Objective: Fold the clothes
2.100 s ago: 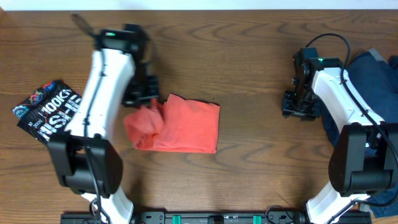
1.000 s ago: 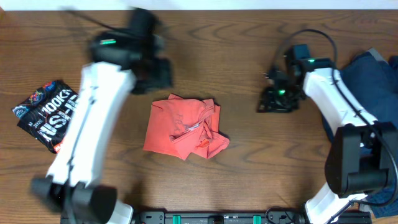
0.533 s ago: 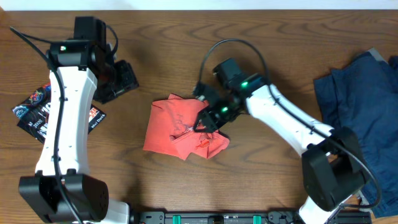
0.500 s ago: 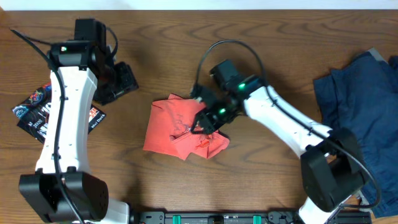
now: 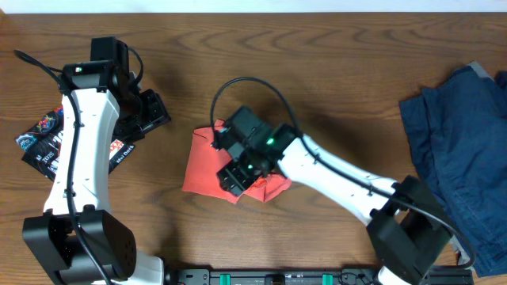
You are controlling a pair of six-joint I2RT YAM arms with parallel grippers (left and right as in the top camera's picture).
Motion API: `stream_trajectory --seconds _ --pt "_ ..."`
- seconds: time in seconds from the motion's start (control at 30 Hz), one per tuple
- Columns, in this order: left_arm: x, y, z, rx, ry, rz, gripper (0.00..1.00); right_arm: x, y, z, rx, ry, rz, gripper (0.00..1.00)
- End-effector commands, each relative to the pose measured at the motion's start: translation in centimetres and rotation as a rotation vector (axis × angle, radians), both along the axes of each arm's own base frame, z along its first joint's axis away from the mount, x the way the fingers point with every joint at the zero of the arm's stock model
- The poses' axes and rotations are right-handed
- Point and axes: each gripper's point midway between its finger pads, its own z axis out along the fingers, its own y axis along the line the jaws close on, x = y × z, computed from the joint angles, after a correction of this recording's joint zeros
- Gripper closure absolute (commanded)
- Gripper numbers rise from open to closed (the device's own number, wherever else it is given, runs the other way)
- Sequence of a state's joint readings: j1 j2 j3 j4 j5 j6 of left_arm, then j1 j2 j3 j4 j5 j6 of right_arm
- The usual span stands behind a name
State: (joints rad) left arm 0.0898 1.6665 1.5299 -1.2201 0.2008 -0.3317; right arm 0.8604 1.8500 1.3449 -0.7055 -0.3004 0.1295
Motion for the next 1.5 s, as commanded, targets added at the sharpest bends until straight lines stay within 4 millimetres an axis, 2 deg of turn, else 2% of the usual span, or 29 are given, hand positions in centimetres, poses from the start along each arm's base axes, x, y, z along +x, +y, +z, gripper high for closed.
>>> stream_trajectory --seconds 0.0,0.13,0.2,0.27,0.33,0.37,0.5,0.6,0.73,0.83,0.93,1.03,1.1,1.2,1.23,1.33,1.4,1.47 --pt "0.0 0.2 0.1 0.007 -0.009 -0.014 0.39 1.4 0.0 0.0 -0.082 -0.126 -0.121 0.19" --pt "0.0 0.2 0.1 0.007 -0.008 -0.014 0.38 2.1 0.1 -0.9 -0.131 -0.172 -0.241 0.22" --pt "0.0 0.2 0.1 0.007 -0.009 -0.014 0.38 2.0 0.3 -1.5 -0.135 -0.164 -0.25 0.31" --pt "0.0 0.2 0.1 0.007 -0.009 -0.014 0.38 1.9 0.2 -2.2 -0.147 -0.145 -0.276 0.54" --pt "0.0 0.2 0.1 0.007 -0.008 -0.014 0.38 1.8 -0.1 -2.7 -0.161 -0.127 -0.299 0.89" --pt "0.0 0.2 0.1 0.007 -0.009 -0.015 0.38 1.8 -0.3 -2.7 -0.169 -0.119 -0.32 0.99" --pt "0.0 0.2 0.1 0.007 -0.009 -0.015 0.38 2.6 -2.4 -1.4 -0.21 -0.14 -0.395 0.99" --pt "0.0 0.2 0.1 0.007 -0.008 -0.014 0.38 3.3 -6.1 0.5 -0.283 -0.162 -0.498 0.99" --pt "0.0 0.2 0.1 0.006 -0.009 -0.015 0.38 2.8 -11.7 2.1 -0.406 -0.124 -0.578 0.99" --pt "0.0 0.2 0.1 0.006 -0.008 -0.015 0.38 1.7 -14.0 1.8 -0.477 -0.044 -0.59 0.98" --pt "-0.1 0.2 0.1 0.006 -0.004 -0.015 0.38 -0.1 -15.3 0.9 -0.544 0.042 -0.578 0.96" --pt "-0.3 0.2 0.0 0.005 0.007 -0.015 0.37 -1.4 -16.8 -0.2 -0.621 0.064 -0.565 0.85" --pt "-0.4 0.2 0.0 0.004 0.011 -0.015 0.37 -1.4 -18.8 -1.0 -0.701 0.016 -0.581 0.79" --pt "-0.6 0.1 0.0 0.003 0.019 -0.017 0.37 -0.4 -23.0 -1.5 -0.829 -0.095 -0.747 0.75" --pt "-0.7 0.1 0.0 0.002 0.022 -0.016 0.37 -0.3 -24.2 -1.6 -0.853 -0.108 -0.807 0.76" --pt "-0.9 -0.1 0.0 0.002 0.027 -0.026 0.37 0.4 -25.8 -2.2 -0.845 -0.062 -0.908 0.9" --pt "-0.7 -0.5 0.0 0.001 0.02 -0.055 0.37 0.6 -26.2 -2.0 -0.828 -0.033 -0.925 0.91" --pt "-0.4 -1.1 0.0 0.006 0.002 -0.099 0.33 0.9 -25.5 -1.6 -0.781 -0.001 -0.888 0.89"
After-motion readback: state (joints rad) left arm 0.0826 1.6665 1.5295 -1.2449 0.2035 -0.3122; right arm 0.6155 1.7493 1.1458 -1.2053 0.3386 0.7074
